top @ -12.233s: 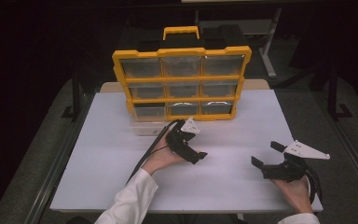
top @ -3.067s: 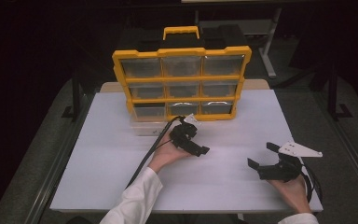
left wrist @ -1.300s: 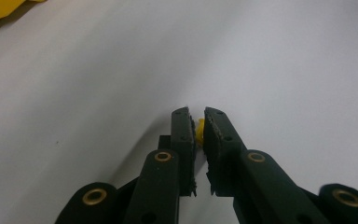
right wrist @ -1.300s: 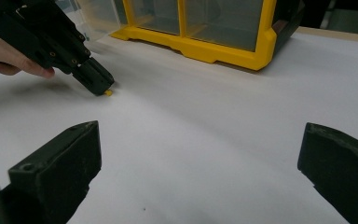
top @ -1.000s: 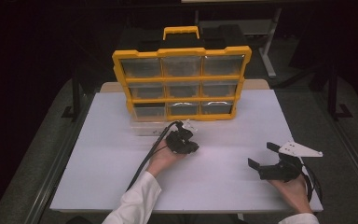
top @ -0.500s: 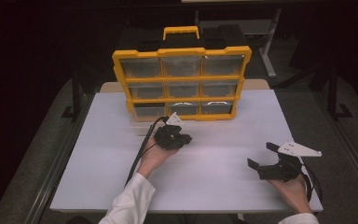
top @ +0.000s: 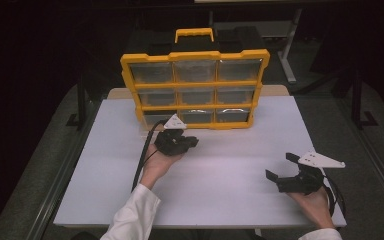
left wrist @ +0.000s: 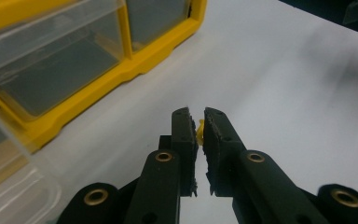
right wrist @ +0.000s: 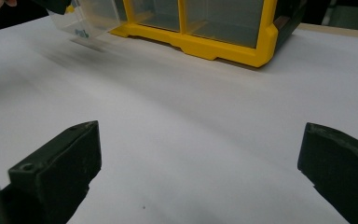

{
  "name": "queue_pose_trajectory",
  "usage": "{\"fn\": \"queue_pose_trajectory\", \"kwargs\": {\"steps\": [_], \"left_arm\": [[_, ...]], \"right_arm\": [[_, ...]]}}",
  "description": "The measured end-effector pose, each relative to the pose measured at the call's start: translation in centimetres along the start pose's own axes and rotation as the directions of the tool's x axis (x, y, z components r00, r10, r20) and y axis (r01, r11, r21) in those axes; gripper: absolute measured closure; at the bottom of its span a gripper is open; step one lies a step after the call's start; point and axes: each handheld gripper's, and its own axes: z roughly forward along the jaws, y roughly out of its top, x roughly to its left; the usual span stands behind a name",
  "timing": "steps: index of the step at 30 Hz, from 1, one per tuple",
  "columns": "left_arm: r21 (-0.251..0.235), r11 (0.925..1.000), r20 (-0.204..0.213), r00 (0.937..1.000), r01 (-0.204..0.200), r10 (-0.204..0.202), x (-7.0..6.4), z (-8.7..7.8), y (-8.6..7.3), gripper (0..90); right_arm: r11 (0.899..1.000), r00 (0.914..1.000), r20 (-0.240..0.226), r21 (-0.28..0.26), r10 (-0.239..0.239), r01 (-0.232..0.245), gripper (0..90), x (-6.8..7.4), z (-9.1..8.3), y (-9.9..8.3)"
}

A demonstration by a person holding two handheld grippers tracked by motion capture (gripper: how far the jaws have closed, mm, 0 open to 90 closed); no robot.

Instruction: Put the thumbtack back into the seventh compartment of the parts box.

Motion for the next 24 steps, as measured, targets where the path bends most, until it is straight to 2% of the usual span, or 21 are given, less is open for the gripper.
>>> {"fn": "queue_pose_trajectory", "kwargs": {"steps": [11,17,24], "left_arm": [[-0.045,0.9990,-0.058,0.9983,-0.008,0.005,0.6,-1.5,0.4,83.1],[-0.074,0.9972,-0.094,0.9955,0.005,-0.012,1.4,-2.3,0.4,83.1],[-0.082,0.9966,-0.131,0.9913,-0.001,-0.010,2.0,-3.1,0.6,83.1]], "right_arm": [[1.000,1.0000,0.000,0.002,0.002,-0.002,0.0,0.0,0.0,0.0],[1.000,1.0000,0.001,0.003,0.002,-0.002,0.0,0.0,0.0,0.0],[1.000,1.0000,0.001,0.004,0.003,-0.003,0.0,0.0,0.1,-0.1]]}}
